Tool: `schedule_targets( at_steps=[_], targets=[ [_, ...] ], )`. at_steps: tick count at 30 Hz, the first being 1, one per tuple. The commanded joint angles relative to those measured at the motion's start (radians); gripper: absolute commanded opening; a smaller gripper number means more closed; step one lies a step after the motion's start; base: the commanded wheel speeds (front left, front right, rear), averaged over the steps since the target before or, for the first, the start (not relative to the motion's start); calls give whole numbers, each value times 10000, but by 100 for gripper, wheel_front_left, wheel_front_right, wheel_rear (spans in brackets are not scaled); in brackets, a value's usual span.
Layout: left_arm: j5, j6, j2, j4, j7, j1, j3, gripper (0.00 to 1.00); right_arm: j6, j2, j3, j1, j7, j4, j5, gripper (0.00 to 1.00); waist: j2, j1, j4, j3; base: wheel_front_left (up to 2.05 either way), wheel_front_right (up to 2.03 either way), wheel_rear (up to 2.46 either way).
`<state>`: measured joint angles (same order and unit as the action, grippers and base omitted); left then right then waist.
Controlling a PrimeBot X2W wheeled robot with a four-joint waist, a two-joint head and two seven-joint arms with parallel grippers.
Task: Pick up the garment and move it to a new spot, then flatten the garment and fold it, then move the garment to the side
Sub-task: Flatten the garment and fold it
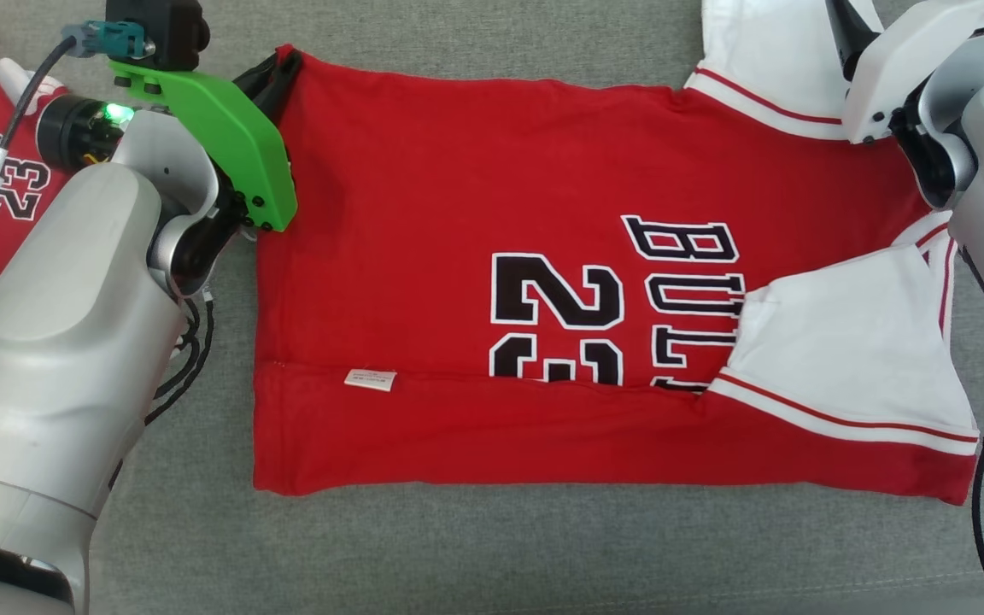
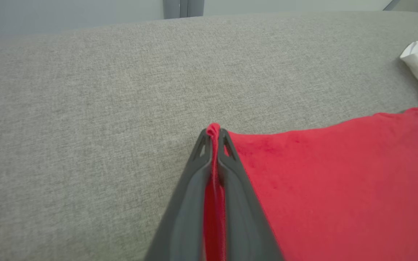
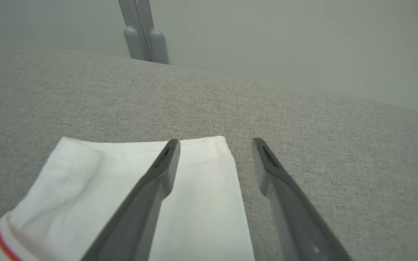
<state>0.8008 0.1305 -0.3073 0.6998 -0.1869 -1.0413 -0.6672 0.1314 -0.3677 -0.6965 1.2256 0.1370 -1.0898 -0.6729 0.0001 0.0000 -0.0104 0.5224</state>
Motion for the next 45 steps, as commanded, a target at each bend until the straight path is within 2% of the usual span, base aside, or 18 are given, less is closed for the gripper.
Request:
schedule_targets(
  at_steps=[1,12,15,16,18,23,33,39,45],
  targets=[
    [-51,-7,-34,-110,166,-72,-61,0,-15,-68,-79,183,-113,-60,-161,100,-1,0,265,53,0,0,0],
    [-135,-7,177,-890,704,-111,-530,0,-15,-690,-581,773,-1057,-694,-786,100,-1,0,940,549,0,0,0],
    [-154,-7,160,-951,771,-169,-573,0,-15,-653,-649,758,-1402,-811,-1050,100,-1,0,1000,679,0,0,0],
    [-151,-7,142,-955,814,-173,-574,0,-15,-621,-722,731,-1605,-861,-1074,44,-1,0,993,705,0,0,0],
    [-160,-15,87,-952,856,-162,-563,0,-15,-581,-825,732,-1700,-877,-1179,0,-1,0,943,730,0,0,0],
    [-136,-106,-35,-904,1098,-24,-474,0,-18,-596,-901,774,-1486,-721,-1486,0,-1,0,716,612,0,0,0],
    [-3,-167,-231,-528,1640,458,-331,0,-18,-1008,-1245,274,154,125,-1922,0,-1,0,163,-49,0,0,0],
    [95,-184,-300,-442,2045,916,-276,0,-16,-1336,-1462,-618,1015,1136,-2313,0,-1,0,-77,-581,0,0,0],
    [266,-240,-523,-457,2412,1544,-188,0,-16,-1839,-1098,-1952,1289,2531,-2605,0,-1,0,-280,-1105,0,0,0]
  ],
)
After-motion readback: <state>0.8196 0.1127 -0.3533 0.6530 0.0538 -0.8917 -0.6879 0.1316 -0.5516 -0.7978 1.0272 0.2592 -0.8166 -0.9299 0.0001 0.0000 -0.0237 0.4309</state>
